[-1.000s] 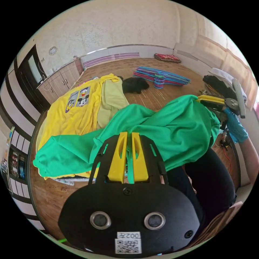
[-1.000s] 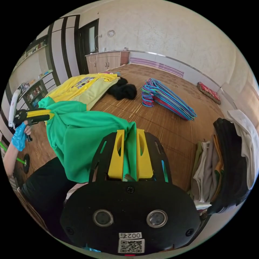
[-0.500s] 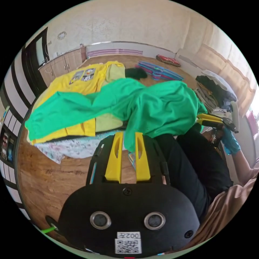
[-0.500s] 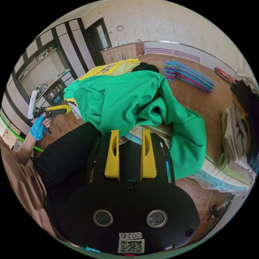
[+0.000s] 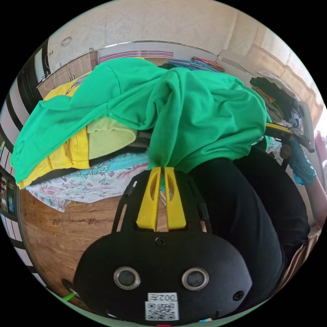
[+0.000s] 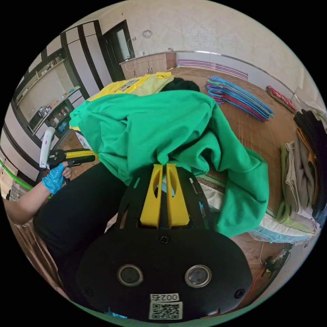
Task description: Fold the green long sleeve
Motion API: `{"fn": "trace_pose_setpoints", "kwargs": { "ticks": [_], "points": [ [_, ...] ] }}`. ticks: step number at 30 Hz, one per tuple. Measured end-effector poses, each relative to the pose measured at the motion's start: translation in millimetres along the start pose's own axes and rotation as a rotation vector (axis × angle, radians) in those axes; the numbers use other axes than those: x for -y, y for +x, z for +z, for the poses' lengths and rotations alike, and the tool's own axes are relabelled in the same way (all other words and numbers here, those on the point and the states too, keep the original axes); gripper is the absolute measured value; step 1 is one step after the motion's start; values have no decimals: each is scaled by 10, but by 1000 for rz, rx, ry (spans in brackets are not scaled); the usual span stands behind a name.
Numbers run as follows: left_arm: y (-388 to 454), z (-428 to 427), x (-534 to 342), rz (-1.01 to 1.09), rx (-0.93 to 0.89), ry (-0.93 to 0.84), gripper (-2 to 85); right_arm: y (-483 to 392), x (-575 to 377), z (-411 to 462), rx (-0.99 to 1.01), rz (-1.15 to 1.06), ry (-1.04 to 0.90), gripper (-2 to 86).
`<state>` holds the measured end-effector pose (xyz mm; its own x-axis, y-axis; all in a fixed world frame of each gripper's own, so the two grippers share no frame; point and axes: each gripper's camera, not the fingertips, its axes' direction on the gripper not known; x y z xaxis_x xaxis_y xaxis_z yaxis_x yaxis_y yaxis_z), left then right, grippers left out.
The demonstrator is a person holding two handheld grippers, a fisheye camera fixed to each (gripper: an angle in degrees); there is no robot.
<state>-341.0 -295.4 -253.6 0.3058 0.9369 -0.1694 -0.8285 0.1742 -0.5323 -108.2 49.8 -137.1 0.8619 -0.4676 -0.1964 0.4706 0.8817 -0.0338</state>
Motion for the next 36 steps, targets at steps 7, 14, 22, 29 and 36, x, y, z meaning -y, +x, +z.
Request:
{"fn": "trace_pose_setpoints", "kwargs": {
  "ticks": [7, 14, 22, 29, 36],
  "points": [
    [-19, -718, -309, 22, 36, 103, -9, -177, -398, -1072, -10, -26, 215, -8],
    [113, -1861, -604, 132, -5, 238, -9, -410, -819, -2082, -87, -71, 296, -9],
    [243, -2135, -1296, 220, -87, 109, -10, -561, -1295, -2263, -32, -88, 178, 2],
    [138, -1945, -1869, 93, -36, 56, -10, -429, -1675, -1863, -8, -75, 63, 93],
    [-10, -2005, -1895, 20, 63, 74, -10, -87, -1934, -1816, 37, 102, 135, 110]
  ]
}}
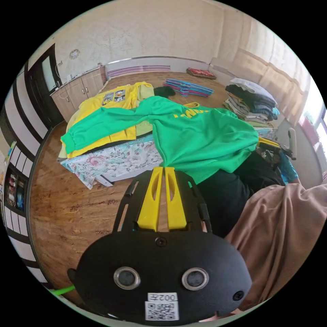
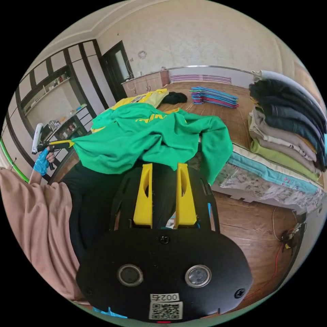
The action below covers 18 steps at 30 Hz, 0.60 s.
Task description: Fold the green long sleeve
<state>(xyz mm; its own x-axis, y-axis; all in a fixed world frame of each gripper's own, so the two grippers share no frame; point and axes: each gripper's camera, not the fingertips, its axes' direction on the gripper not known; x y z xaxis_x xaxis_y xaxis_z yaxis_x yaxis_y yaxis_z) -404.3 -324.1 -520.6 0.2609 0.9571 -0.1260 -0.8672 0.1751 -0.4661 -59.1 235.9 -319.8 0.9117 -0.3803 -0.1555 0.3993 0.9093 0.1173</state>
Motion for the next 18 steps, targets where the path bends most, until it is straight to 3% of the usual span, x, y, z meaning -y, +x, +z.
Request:
{"fn": "trace_pose_setpoints", "kwargs": {
  "ticks": [9, 18],
  "points": [
    [-111, 235, -63, -86, 62, -42, -10, 12, 271, 357, 94, -47, -32, 148],
    [-111, 311, -174, -90, 55, -69, -10, -70, 473, 525, 30, -35, -95, 70]
  ]
}}
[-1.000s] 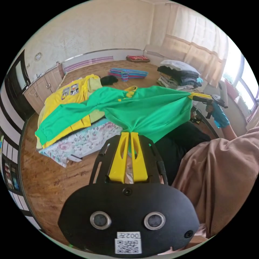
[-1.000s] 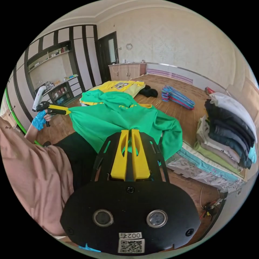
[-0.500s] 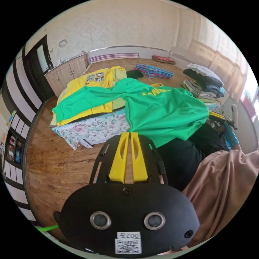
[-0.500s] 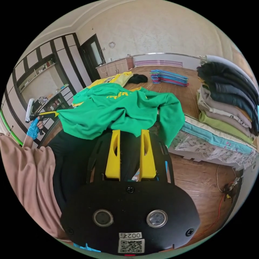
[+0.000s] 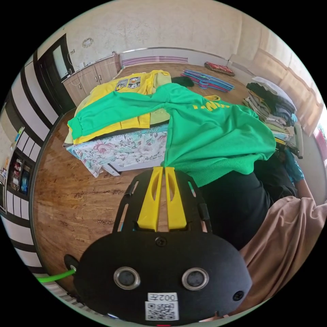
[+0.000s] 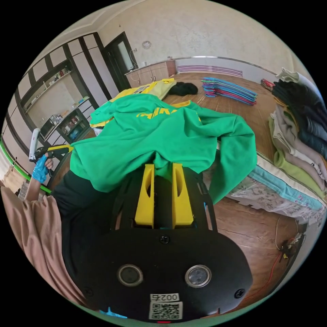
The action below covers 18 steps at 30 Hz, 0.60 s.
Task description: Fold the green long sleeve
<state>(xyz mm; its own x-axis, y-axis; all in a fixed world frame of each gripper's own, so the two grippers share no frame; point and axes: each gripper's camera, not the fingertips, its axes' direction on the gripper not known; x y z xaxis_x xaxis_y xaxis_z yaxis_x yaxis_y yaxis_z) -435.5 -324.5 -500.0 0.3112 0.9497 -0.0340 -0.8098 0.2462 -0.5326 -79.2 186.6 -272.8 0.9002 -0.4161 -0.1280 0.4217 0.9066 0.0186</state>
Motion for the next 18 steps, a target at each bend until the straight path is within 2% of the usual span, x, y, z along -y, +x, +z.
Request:
{"fn": "trace_pose_setpoints", "kwargs": {
  "ticks": [6, 11, 15, 18],
  "points": [
    [-14, -147, -33, 26, -26, 27, -10, -37, -77, -454, -115, 12, 95, 38],
    [26, -391, 24, 103, -95, 62, -10, -84, -166, -1263, -255, -15, 227, 33],
    [147, -592, 100, 216, -156, 54, -10, -97, -144, -1641, -314, -35, 198, 31],
    [230, -594, 119, 269, -157, 15, -10, -52, -96, -1789, -267, -16, 120, 32]
  ]
}}
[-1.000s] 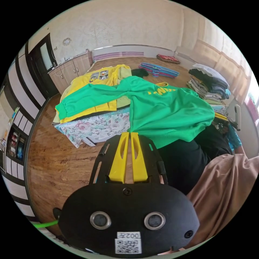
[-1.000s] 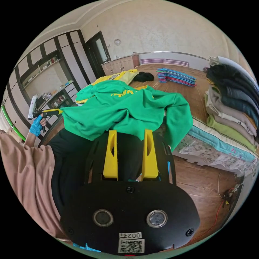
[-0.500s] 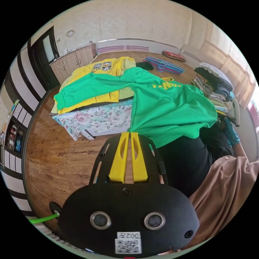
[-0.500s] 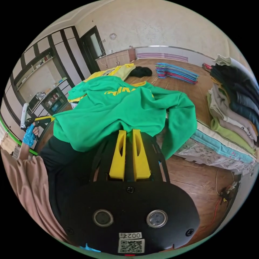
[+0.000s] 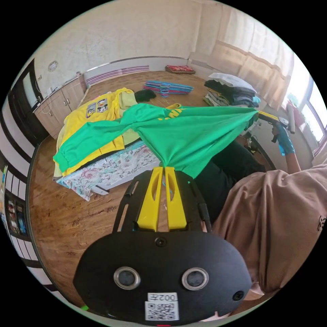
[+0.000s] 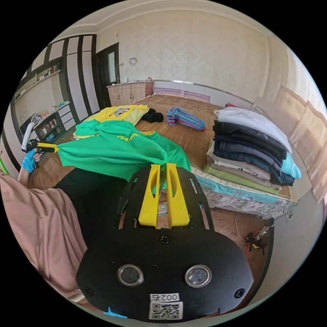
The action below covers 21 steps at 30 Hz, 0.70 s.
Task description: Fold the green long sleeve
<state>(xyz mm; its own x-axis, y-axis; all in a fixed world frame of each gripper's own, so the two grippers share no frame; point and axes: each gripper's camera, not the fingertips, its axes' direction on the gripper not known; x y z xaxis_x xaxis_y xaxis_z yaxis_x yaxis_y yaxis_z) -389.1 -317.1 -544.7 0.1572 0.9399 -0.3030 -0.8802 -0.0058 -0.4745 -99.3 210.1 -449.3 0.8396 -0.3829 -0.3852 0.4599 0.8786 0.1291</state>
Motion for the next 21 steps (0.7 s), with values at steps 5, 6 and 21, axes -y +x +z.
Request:
{"fn": "trace_pose_setpoints", "kwargs": {
  "ticks": [5, 6, 21],
  "points": [
    [-14, 375, -14, -26, 28, -78, -10, -55, 55, 368, 52, 1, -100, 38],
    [-41, 466, -18, -50, 40, -80, -10, -68, 66, 431, 48, 2, -99, 39],
    [-274, 566, -159, -214, 109, -39, 18, -136, 510, 1197, -51, 100, -178, 71]
  ]
}}
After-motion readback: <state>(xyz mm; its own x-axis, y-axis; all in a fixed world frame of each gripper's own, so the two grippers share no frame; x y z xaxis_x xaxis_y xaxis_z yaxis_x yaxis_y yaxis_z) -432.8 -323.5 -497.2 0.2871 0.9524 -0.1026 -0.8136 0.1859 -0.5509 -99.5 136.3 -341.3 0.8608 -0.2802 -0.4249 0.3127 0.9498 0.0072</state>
